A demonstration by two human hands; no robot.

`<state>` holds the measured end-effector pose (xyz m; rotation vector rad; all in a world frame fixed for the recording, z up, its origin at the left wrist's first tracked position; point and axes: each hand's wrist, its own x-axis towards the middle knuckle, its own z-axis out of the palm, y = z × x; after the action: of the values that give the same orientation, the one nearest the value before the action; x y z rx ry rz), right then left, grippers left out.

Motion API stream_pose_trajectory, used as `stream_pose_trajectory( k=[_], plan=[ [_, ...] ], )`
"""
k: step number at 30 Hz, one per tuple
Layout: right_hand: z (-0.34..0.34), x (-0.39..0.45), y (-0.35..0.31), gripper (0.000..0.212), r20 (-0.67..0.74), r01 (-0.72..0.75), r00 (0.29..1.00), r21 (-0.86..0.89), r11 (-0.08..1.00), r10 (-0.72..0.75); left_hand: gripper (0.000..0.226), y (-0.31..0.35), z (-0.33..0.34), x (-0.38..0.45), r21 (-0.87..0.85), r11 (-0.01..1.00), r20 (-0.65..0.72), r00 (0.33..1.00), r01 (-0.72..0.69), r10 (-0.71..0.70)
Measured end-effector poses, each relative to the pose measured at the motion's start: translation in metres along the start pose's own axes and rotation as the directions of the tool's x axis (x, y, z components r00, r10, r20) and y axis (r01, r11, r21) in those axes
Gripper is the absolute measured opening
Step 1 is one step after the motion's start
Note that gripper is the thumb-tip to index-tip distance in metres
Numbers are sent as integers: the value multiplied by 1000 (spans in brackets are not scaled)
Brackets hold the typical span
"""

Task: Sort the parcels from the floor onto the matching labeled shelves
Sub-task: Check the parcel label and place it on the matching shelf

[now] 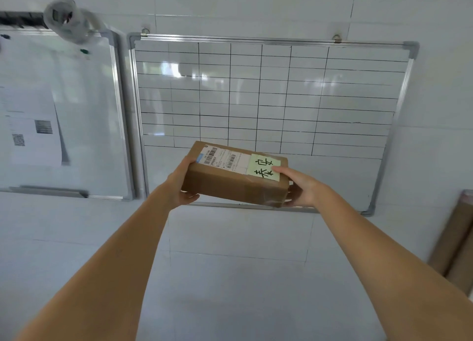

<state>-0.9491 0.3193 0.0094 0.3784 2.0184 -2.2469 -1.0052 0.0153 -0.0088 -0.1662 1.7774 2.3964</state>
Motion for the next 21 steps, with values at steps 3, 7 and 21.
stream_pose_trajectory(
  k=[3,7,21],
  plan=[
    [2,1,-1,54,-20,18,1000,83,996,-16,70,-2,4,-3,22,1000,15,1000,7,-8],
    [9,-3,2,42,-39,50,998,174,984,-44,76,-2,11,-5,-45,999,13,1000,-2,3],
    [74,5,10,70,-292,256,950,506,824,-116,65,-23,83,-21,-30,999,186,982,-35,40]
  ],
)
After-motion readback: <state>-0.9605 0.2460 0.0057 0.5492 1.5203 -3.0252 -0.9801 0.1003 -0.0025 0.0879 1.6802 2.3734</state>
